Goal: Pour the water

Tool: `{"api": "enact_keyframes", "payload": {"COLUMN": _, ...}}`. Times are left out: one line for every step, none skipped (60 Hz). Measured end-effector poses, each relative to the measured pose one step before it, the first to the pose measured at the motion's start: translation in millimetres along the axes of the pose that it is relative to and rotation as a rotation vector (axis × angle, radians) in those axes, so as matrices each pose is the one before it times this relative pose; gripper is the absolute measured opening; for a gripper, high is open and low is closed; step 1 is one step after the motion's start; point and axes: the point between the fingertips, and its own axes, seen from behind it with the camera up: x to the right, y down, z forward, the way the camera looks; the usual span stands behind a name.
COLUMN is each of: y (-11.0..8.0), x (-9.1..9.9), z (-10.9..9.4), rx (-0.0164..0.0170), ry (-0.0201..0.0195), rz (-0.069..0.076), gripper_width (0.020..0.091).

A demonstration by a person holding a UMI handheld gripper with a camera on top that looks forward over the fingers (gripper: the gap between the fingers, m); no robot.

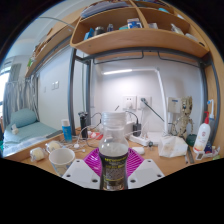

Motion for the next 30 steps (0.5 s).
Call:
{"api": "enact_keyframes", "payload": {"y": 1.51, "x": 0.76, "z": 0.64, "rx": -0.00051, "ry": -0.00269, "rz": 0.0025, "gripper_width": 0.0268}}
{"api": "enact_keyframes", "payload": {"y": 1.93, "x": 0.31, "z": 0.51, "rx": -0.00304, "ry": -0.00451, "rz": 0.0007, "gripper_width": 0.0268}}
{"api": "enact_keyframes", "payload": {"y": 1.81, "x": 0.73, "z": 0.70, "rx": -0.00107, "ry": -0.00217, "rz": 0.0019, "gripper_width": 0.0268}}
{"api": "enact_keyframes", "payload": {"y": 1.14, "x": 1.17, "z": 0.44, "rx": 0.00147, "ry": 0.00171, "rz": 0.0041, "gripper_width": 0.0267}}
{"api": "enact_keyframes", "payload": {"y": 1.41, "x": 1.21, "z": 0.60, "rx": 0.00115, "ry": 0.00279, "rz": 0.0029, "gripper_width": 0.0268}}
{"api": "enact_keyframes", "payload": {"y": 1.66, "x": -0.05, "z": 0.31, "rx": -0.00236, "ry": 0.00486, "rz": -0.0010, "gripper_width": 0.0267}}
{"api": "enact_keyframes", "payload": {"y": 2.58, "x": 0.56, "z": 0.84, "rx": -0.00400, "ry": 0.00025, "rz": -0.0050, "gripper_width": 0.0268}}
{"api": "enact_keyframes", "payload": {"y": 3.02, "x": 0.09, "z": -0.47, "rx": -0.00501, "ry": 0.00165, "rz": -0.0061, "gripper_width": 0.0268}}
{"api": "enact_keyframes", "payload": {"y": 2.94, "x": 0.43, "z": 0.45, "rx": -0.00443, "ry": 0.00269, "rz": -0.0049, "gripper_width": 0.0268}}
{"api": "enact_keyframes", "payload": {"y": 2.84, "x": 0.49, "z": 0.57, "rx": -0.00359, "ry": 0.00283, "rz": -0.0032, "gripper_width": 0.0266}}
{"api": "enact_keyframes", "payload": {"y": 3.47, "x": 0.12, "z": 0.57, "rx": -0.00420, "ry": 0.00124, "rz": -0.0031, "gripper_width": 0.0269}}
{"api": "enact_keyframes", "payload": {"y": -2.78, "x": -1.33, "z": -1.43, "rx": 0.01600, "ry": -0.00250, "rz": -0.0024, "gripper_width": 0.0269}}
{"api": "enact_keyframes", "payload": {"y": 0.08, "x": 0.36, "z": 0.41, "rx": 0.00805, "ry": -0.00082, "rz": -0.0047, "gripper_width": 0.0270}}
{"api": "enact_keyframes", "payload": {"y": 1.61, "x": 0.38, "z": -0.96, "rx": -0.00396, "ry": 0.00224, "rz": -0.0037, "gripper_width": 0.0270}}
{"api": "enact_keyframes", "payload": {"y": -0.89, "x": 0.71, "z": 0.38, "rx": 0.00625, "ry": 0.00212, "rz": 0.0013, "gripper_width": 0.0269}}
{"api": "enact_keyframes", "payload": {"y": 1.14, "x": 0.38, "z": -0.68, "rx": -0.00528, "ry": 0.00381, "rz": 0.0014, "gripper_width": 0.0269}}
{"api": "enact_keyframes", "payload": {"y": -0.81, "x": 0.40, "z": -0.48, "rx": 0.00139, "ry": 0.00330, "rz": 0.0011, "gripper_width": 0.0269}}
{"api": "enact_keyframes", "payload": {"y": 0.25, "x": -0.10, "z": -0.17, "rx": -0.00094, "ry": 0.00186, "rz": -0.0011, "gripper_width": 0.0271}}
{"api": "enact_keyframes", "payload": {"y": -0.09, "x": -0.15, "z": -0.27, "rx": 0.00143, "ry": 0.00158, "rz": -0.0028, "gripper_width": 0.0270}}
{"api": "enact_keyframes", "payload": {"y": -0.22, "x": -0.04, "z": -0.26, "rx": 0.00290, "ry": 0.00167, "rz": -0.0017, "gripper_width": 0.0269}}
{"api": "enact_keyframes", "payload": {"y": 0.11, "x": -0.02, "z": -0.29, "rx": 0.00171, "ry": 0.00145, "rz": 0.0013, "gripper_width": 0.0270}}
{"api": "enact_keyframes", "payload": {"y": -0.11, "x": -0.01, "z": -0.12, "rx": 0.00258, "ry": 0.00222, "rz": 0.0024, "gripper_width": 0.0269}}
{"api": "enact_keyframes", "payload": {"y": -0.01, "x": 0.26, "z": -0.31, "rx": 0.00133, "ry": 0.00190, "rz": 0.0018, "gripper_width": 0.0270}}
{"api": "enact_keyframes", "payload": {"y": -0.26, "x": -0.05, "z": -0.13, "rx": 0.00172, "ry": 0.00130, "rz": 0.0020, "gripper_width": 0.0270}}
{"api": "enact_keyframes", "payload": {"y": 0.15, "x": 0.23, "z": -0.15, "rx": 0.00043, "ry": 0.00131, "rz": 0.0019, "gripper_width": 0.0281}}
{"api": "enact_keyframes", "payload": {"y": 0.25, "x": 0.33, "z": -0.37, "rx": 0.00040, "ry": 0.00226, "rz": 0.0008, "gripper_width": 0.0289}}
{"api": "enact_keyframes", "payload": {"y": -0.02, "x": 0.11, "z": -0.25, "rx": 0.00081, "ry": 0.00128, "rz": 0.0000, "gripper_width": 0.0302}}
{"api": "enact_keyframes", "payload": {"y": -0.32, "x": -0.04, "z": -0.33, "rx": 0.00149, "ry": 0.00099, "rz": 0.0017, "gripper_width": 0.0319}}
{"api": "enact_keyframes", "payload": {"y": -0.33, "x": -0.17, "z": -0.46, "rx": 0.00229, "ry": 0.00135, "rz": 0.0013, "gripper_width": 0.0336}}
{"api": "enact_keyframes", "payload": {"y": -0.13, "x": 0.56, "z": 0.17, "rx": 0.00207, "ry": -0.00025, "rz": -0.0002, "gripper_width": 0.0353}}
